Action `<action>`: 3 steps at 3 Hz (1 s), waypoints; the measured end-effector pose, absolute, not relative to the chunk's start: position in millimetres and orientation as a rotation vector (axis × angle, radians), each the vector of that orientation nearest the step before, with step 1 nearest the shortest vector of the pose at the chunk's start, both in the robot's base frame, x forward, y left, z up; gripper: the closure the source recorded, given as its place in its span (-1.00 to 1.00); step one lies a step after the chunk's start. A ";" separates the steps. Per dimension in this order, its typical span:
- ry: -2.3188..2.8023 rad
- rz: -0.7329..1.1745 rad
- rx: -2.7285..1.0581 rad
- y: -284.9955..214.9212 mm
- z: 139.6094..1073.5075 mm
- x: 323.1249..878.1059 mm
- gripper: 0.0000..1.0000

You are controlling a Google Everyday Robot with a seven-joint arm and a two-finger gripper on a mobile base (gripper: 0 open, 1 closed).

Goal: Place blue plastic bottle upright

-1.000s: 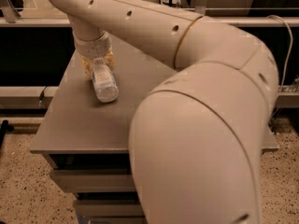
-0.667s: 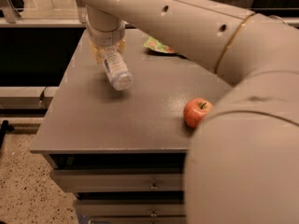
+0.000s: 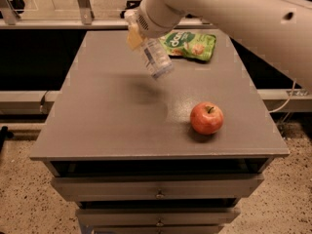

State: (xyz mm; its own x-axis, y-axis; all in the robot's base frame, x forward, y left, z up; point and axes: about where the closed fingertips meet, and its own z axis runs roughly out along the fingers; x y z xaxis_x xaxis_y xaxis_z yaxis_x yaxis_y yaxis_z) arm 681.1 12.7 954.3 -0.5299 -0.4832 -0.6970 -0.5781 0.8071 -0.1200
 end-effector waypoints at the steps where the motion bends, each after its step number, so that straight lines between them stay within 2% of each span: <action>1: 2.071 0.285 -0.749 -14.2 970.8 688.4 1.00; 2: 1.885 0.466 -0.667 -39.4 991.5 698.4 1.00; 3: 1.757 0.451 -0.702 -93.3 996.5 690.8 1.00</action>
Offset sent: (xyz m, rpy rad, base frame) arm 0.0153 -0.1385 0.0558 0.2711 -0.5299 0.2910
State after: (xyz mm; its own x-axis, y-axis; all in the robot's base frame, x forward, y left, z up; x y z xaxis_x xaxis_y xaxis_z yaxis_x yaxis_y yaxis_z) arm 690.8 -93.3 996.5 -0.1879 -0.2294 -0.9550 -0.6608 0.7489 -0.0499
